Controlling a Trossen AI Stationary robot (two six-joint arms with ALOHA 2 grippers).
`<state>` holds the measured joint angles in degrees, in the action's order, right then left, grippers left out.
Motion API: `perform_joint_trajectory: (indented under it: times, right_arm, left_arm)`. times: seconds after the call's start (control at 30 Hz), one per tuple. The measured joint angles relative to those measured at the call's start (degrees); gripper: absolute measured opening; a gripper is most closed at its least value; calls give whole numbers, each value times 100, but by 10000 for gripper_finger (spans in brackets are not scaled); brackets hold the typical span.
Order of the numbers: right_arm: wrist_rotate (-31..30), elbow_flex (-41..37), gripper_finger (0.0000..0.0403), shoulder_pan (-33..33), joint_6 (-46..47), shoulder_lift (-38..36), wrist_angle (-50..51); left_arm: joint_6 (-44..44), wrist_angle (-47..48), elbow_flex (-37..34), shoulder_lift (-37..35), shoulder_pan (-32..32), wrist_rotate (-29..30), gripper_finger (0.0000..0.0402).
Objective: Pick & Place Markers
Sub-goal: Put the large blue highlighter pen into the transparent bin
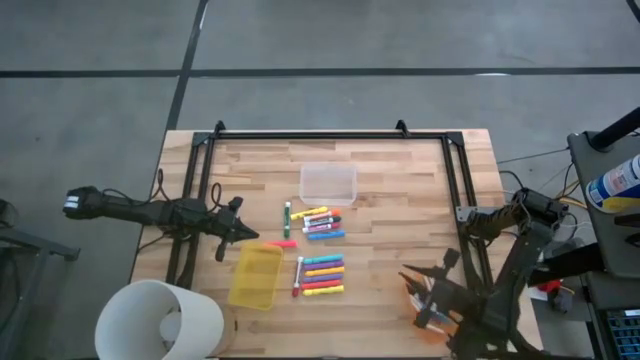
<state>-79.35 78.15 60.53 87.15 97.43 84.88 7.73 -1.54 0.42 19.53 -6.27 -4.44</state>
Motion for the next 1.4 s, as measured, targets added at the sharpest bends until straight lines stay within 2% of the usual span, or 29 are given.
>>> perform_joint_trajectory:
  times: [0.13,0.4,0.53,0.73,0.83,1.03,1.1,1.2,1.33,1.4]
  right_arm:
    - [52,-8,74,-575,-327,-17,5]
    - [857,-162,74,-1954,-977,-205,119]
    - [1154,-238,75,-2584,-1679,-371,50]
    - [1433,-272,73,-3261,-3192,-513,-713]
    - [2245,-352,65,-3636,-4282,-570,-1705]
    - [5173,-693,36,-4279,-7218,-544,-4485]
    - [5750,-736,26,-4420,-7949,-544,-4928]
    - [5706,-737,12,-4576,-8398,-544,-5140]
    - [5242,-795,9,-4675,-8249,-544,-5652]
    - [5235,-902,9,-4681,-8177,-528,-6120]
  left_arm:
    - [0,0,0,0,-1,1,0]
    - [0,0,0,0,0,1,0]
    - [0,0,-1,2,-1,0,0]
    - [0,1,0,2,0,0,0]
    - [0,1,-1,2,0,1,0]
    - [0,2,1,2,0,1,0]
    - [0,0,0,2,0,0,0]
    - [0,2,-1,2,0,1,0]
    - [0,2,0,2,0,0,0]
    - [0,2,-1,2,-2,1,0]
